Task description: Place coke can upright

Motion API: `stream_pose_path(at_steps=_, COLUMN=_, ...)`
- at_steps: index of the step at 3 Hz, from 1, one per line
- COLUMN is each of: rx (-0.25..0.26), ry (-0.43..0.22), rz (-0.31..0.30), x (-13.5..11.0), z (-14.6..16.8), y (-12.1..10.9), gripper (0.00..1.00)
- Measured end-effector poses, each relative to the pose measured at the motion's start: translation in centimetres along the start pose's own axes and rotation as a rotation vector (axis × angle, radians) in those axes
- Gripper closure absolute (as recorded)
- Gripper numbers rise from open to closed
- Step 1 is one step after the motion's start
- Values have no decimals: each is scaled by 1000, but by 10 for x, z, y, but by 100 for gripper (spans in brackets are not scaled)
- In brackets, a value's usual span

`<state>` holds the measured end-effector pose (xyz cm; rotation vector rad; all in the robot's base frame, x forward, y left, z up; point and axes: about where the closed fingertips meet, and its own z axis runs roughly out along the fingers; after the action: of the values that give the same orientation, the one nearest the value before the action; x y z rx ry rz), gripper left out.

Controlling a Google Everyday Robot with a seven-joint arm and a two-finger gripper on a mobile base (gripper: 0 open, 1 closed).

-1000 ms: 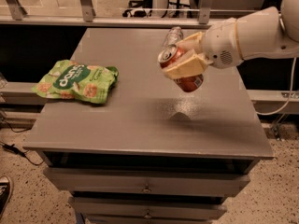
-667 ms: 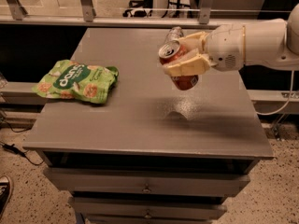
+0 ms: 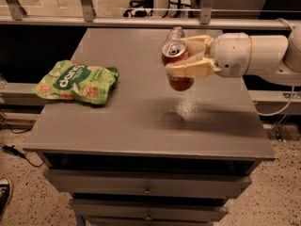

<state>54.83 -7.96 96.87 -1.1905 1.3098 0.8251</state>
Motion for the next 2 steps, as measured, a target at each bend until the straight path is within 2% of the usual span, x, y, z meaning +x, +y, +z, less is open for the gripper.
stream_pose_path(at_steps=1, rx=-18, ry=-78, rz=8, x=-2, z=-3, y=-1, gripper=100)
stream_pose_path(at_steps=2, rx=-37, ry=-100, rz=18, x=5, z=-6, y=0, gripper=100)
